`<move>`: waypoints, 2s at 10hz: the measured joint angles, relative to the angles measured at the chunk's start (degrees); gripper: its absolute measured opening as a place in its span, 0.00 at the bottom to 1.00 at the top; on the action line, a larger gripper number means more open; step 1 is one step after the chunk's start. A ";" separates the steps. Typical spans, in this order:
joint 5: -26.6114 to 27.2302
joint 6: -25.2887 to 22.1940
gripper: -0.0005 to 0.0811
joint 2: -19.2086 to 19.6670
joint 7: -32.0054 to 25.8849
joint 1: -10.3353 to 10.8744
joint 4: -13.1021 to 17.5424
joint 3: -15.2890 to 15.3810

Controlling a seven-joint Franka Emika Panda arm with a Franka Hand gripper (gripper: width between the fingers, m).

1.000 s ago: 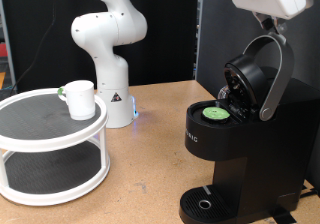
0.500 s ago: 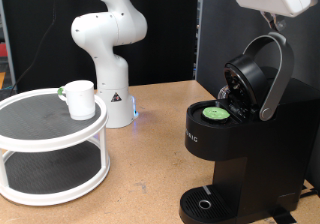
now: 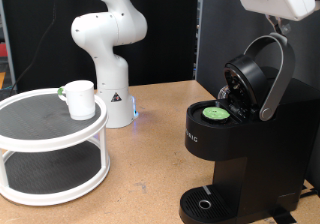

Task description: Make a cup of coffee with the keurig machine

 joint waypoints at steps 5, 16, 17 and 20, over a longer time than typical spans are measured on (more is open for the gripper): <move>0.05 0.56 0.02 0.33 0.14 0.00 0.07 0.83; 0.18 -0.22 0.02 0.03 -1.42 -0.05 -0.95 0.64; 1.15 -1.22 0.02 -0.29 -3.27 -0.21 -1.07 -0.03; 1.62 -6.40 0.02 -2.40 -8.33 -1.64 -1.89 -3.07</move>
